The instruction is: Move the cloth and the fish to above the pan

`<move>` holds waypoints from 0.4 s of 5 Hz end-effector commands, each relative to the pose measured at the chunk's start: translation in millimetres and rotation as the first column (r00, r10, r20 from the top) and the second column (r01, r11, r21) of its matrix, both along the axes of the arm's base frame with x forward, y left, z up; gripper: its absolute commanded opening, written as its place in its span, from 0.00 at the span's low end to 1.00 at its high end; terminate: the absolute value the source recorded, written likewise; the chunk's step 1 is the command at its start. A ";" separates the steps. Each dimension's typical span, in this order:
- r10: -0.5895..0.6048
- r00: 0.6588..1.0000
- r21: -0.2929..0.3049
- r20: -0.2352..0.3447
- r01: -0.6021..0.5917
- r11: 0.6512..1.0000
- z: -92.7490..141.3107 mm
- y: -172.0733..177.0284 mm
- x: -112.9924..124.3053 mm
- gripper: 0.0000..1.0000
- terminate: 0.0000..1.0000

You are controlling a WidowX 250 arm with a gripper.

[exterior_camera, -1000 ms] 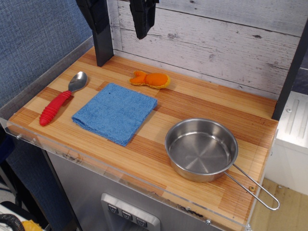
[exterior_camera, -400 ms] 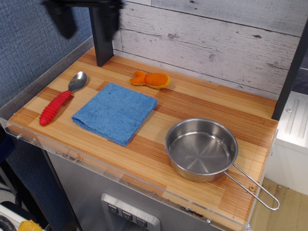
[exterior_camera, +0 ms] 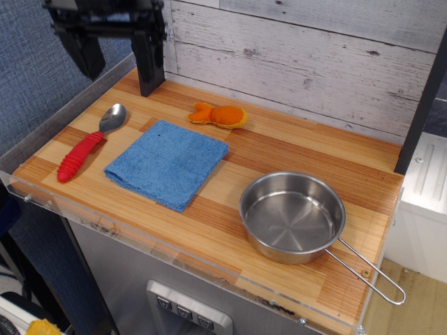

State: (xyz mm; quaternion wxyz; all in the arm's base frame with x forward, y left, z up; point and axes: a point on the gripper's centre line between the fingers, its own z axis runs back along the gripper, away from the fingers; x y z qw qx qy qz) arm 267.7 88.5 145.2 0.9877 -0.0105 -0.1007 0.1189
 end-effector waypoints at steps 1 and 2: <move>-0.001 1.000 0.023 -0.007 0.002 1.000 -31.6 -1.3 17.5 1.00 0.00; -0.003 1.000 0.015 -0.020 0.004 1.000 -51.9 -2.7 28.1 1.00 0.00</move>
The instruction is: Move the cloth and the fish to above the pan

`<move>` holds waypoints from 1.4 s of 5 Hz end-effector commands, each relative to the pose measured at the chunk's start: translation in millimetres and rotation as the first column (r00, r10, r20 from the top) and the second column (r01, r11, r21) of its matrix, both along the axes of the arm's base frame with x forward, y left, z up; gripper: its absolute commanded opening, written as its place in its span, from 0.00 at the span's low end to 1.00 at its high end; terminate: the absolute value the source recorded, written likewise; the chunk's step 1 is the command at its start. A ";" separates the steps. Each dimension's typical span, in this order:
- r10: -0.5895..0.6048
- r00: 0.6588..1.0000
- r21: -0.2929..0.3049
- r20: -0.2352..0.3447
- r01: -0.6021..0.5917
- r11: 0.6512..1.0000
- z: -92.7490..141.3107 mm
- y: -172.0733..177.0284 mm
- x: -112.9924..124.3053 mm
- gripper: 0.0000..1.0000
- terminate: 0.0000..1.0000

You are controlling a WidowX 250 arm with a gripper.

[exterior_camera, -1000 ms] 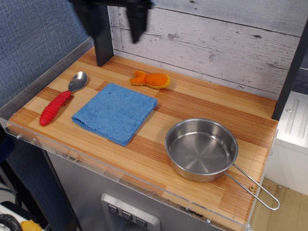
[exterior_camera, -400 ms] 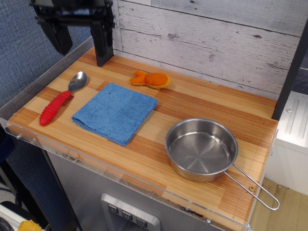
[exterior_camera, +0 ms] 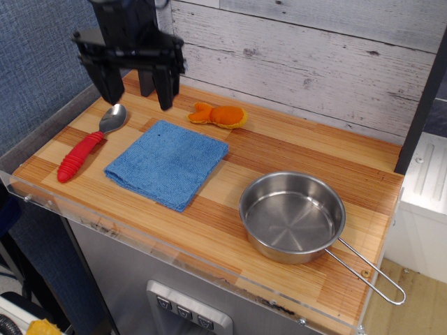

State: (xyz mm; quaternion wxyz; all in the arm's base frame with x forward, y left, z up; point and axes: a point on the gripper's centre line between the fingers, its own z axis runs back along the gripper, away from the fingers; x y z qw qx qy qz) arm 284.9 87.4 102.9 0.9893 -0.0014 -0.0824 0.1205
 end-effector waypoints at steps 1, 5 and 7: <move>0.012 1.000 -0.002 0.003 -0.012 1.000 -28.3 0.8 17.9 1.00 0.00; -0.009 1.000 0.020 -0.024 0.009 1.000 -79.4 2.5 31.1 1.00 0.00; -0.040 0.999 0.038 -0.026 0.041 0.998 -91.3 -15.9 35.9 1.00 0.00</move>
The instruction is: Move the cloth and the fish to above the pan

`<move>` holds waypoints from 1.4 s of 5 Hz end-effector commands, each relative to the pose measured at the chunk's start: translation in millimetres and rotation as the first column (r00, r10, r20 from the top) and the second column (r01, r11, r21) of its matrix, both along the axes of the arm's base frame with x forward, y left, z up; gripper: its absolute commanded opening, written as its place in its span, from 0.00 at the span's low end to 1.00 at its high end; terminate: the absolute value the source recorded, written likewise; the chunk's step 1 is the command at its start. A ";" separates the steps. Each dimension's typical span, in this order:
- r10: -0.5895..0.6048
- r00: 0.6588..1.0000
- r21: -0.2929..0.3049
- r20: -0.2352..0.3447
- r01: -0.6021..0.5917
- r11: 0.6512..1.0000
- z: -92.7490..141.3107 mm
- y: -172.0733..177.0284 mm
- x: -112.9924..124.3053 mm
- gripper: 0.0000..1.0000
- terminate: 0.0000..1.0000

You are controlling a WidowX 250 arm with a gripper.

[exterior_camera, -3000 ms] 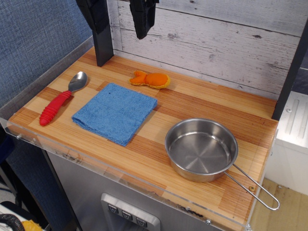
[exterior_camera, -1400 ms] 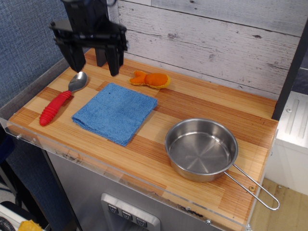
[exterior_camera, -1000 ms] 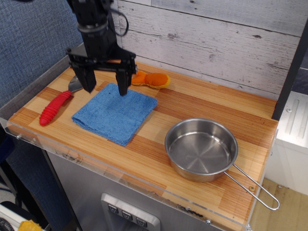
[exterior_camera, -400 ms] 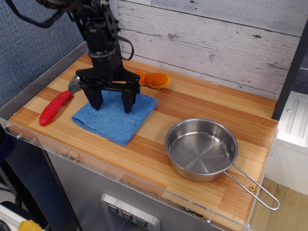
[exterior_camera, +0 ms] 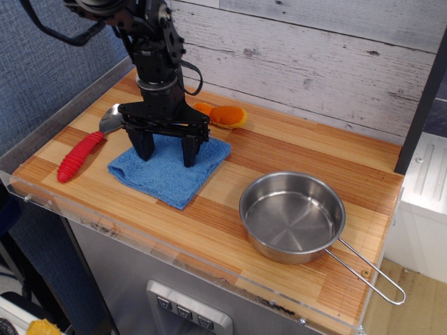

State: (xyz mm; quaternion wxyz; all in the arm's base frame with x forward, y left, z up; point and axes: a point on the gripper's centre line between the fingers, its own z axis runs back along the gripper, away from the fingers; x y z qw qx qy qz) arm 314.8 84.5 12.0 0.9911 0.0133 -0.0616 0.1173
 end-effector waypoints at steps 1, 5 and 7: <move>-0.077 0.997 0.003 0.021 0.077 0.997 -2.2 -34.5 12.3 1.00 0.00; -0.238 0.971 -0.072 0.041 0.240 0.968 -0.3 -126.3 42.0 1.00 0.00; -0.316 0.948 -0.108 0.038 0.319 0.942 -0.8 -171.6 46.4 1.00 0.00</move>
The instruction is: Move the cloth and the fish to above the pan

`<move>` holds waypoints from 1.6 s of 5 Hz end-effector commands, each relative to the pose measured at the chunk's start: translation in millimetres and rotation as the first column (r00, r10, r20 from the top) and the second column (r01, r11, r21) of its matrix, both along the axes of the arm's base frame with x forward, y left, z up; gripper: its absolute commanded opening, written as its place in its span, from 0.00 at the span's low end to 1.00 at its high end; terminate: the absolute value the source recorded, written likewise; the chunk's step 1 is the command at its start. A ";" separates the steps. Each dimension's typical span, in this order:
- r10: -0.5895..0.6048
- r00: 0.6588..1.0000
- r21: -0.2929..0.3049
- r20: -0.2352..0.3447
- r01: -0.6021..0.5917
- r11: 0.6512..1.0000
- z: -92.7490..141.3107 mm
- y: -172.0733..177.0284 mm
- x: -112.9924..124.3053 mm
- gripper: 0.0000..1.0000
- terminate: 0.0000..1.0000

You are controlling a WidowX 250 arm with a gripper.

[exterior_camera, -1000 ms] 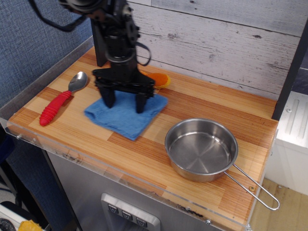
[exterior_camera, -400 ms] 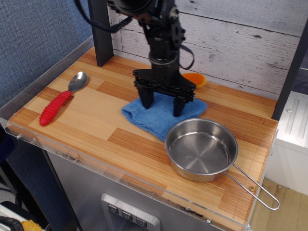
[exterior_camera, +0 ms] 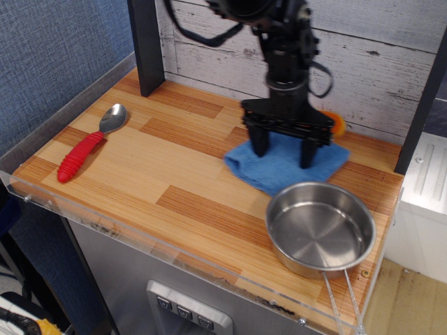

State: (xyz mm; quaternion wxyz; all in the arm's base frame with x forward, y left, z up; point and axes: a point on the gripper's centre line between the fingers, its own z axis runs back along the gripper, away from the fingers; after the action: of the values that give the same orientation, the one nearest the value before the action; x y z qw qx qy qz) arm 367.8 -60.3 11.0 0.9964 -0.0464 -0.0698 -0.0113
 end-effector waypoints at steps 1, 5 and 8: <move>-0.079 0.997 -0.002 -0.010 0.079 0.997 -0.3 -31.5 -11.5 1.00 0.00; 0.101 0.990 -0.008 0.100 -0.101 0.995 85.0 2.3 4.8 1.00 0.00; 0.169 0.967 -0.008 0.192 -0.171 0.985 161.0 20.5 -8.0 1.00 0.00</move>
State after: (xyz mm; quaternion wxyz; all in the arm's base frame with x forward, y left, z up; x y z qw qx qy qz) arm 361.1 -42.4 150.4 0.9884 -0.0315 -0.1334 0.0658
